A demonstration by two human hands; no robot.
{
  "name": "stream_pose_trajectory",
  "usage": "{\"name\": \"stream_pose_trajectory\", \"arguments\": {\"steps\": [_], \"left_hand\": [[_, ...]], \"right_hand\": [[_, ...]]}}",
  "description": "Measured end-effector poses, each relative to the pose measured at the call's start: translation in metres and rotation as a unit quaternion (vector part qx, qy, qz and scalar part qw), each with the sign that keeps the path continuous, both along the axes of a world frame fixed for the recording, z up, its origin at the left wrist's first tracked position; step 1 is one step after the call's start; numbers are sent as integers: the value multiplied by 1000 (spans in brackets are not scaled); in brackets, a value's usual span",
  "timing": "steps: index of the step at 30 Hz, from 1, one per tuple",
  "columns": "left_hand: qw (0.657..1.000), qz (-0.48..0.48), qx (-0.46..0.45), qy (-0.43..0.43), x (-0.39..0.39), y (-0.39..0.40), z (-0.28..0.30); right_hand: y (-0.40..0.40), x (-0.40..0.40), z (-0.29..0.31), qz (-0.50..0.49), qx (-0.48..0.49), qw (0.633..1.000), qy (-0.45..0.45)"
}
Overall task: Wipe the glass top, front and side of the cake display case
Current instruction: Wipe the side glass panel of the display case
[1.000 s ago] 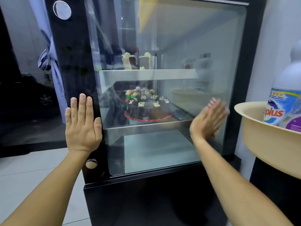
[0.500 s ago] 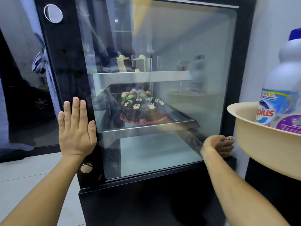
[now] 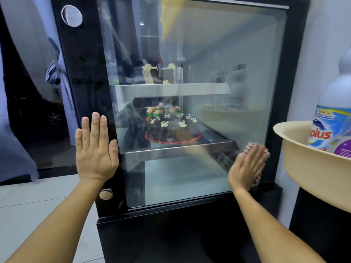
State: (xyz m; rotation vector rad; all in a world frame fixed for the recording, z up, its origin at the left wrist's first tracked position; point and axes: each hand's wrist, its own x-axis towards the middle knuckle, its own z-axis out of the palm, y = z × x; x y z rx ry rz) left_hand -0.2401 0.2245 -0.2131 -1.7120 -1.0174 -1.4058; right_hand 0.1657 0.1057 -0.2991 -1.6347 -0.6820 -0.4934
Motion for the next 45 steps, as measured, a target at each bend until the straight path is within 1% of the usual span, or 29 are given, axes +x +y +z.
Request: {"name": "stream_pose_trajectory", "arguments": {"steps": [2,3,4,6,8,9,11,12,14,16,17,18,19,21,22,23,25,27,29,31,32,33,35,37,39,40,41,42,45], "left_hand": [[1000,6,1,0,0,0,-1],[1000,6,-1,-1,0,1,0],[1000,4,-2,-1,0,1,-1],[1000,1,-1,2,0,2,-2],[1000,1,0,4,-2,2,-2],[1000,0,0,5,-1,2,-1],[1000,-6,-8,7,-2,2,-2],[1000,-6,-7,8,-2,2,-2],[1000,-1,-6,6,-1,1,-1],[1000,-1,-8,8,-1,1,-2],[1000,-1,-7,9,-1,2,-2],[1000,-2,-9,10,-2,2,-2],[1000,-4,-11,11,-2,2,-2],[1000,-8,-12,13,-3,3,-2],[1000,-9,-11,15,-4,3,-2],[1000,-12,-10,16,-5,3,-2],[1000,-21,-12,16,-5,2,-1],[999,-26,-15,16,-5,1,0],[999,-19,-16,19,-5,0,0],[999,-14,-23,25,-5,0,0],[999,-10,-26,29,-5,0,0],[999,-6,-29,33,-5,-1,1],[998,-5,-26,66,-11,-1,4],[986,-5,0,168,-29,-1,15],[949,7,40,311,-53,1,37],[928,15,57,368,-63,2,51],[911,19,73,406,-70,4,68],[900,18,86,427,-69,5,84],[899,17,100,426,-55,4,115]], "right_hand": [[9,-11,37,-11,82,983,167],[14,-24,57,-10,100,976,192],[20,-41,72,-9,98,982,162],[27,-80,69,7,53,998,-26],[28,-112,30,40,-26,967,-251],[26,-116,7,54,-58,942,-325],[17,-105,-33,60,-100,908,-403],[14,-95,-42,54,-103,902,-415],[16,-89,-30,42,-81,929,-358],[28,-111,14,6,-24,980,-199],[34,-130,39,5,2,990,-142],[40,-151,56,22,5,987,-159],[44,-171,60,54,-9,967,-248],[49,-196,34,117,-61,876,-465],[47,-199,11,131,-83,842,-517],[44,-197,-14,126,-94,830,-535],[35,-183,-49,110,-104,838,-524],[28,-163,-48,92,-107,844,-517],[31,-160,-15,65,-93,881,-459],[41,-184,28,25,-62,935,-347],[47,-202,42,29,-51,947,-316],[51,-219,47,51,-55,942,-327],[53,-240,28,110,-88,889,-437],[41,-237,-15,153,-131,805,-558],[26,-216,-45,163,-171,742,-627],[22,-203,-47,160,-174,732,-640],[24,-194,-39,149,-163,738,-638],[27,-188,-28,134,-147,766,-611],[44,-225,23,80,-79,889,-445]]}}
